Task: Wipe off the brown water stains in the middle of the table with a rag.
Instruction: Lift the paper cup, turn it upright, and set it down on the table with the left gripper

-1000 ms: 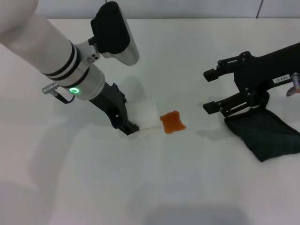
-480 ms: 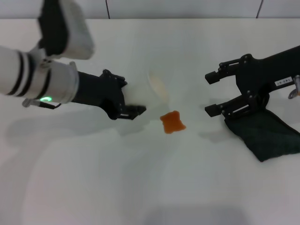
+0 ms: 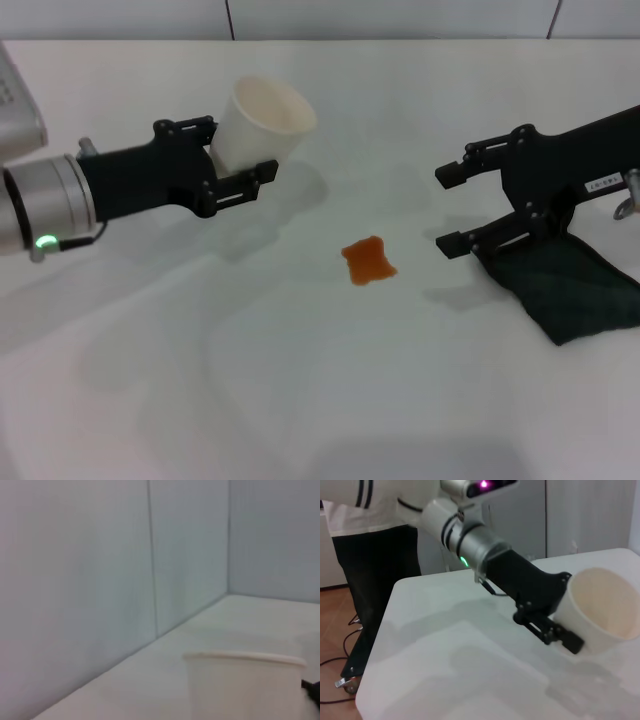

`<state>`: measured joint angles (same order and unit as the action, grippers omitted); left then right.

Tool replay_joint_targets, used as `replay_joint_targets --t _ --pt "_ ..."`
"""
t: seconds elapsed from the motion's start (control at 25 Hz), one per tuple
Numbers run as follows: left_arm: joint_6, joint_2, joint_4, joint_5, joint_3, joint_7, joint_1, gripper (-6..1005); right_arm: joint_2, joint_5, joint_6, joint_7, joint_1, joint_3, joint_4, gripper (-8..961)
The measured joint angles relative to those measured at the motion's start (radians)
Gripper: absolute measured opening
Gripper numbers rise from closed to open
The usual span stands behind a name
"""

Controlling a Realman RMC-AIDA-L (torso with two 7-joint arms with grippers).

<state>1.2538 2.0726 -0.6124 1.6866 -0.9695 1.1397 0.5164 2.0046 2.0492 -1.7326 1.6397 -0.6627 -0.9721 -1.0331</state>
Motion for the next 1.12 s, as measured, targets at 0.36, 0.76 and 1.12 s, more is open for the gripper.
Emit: replay_joint_targets --t 0.36,0.76,1.12 --pt "-0.146 0.012 0.332 -0.141 0.04 -0.25 0.111 613 0.004 -0.005 0.01 0.0 -0.001 0.0 0.002 845" --pt "-0.238 0.016 0.466 -0.191 0.032 -0.315 0.181 640 0.005 -0.01 0.012 0.0 0.0 0.0 0.002 845" --pt "-0.311 0.022 0.51 -0.198 0.012 -0.326 0.186 664 0.006 -0.011 0.006 0.0 0.01 0.0 -0.002 844"
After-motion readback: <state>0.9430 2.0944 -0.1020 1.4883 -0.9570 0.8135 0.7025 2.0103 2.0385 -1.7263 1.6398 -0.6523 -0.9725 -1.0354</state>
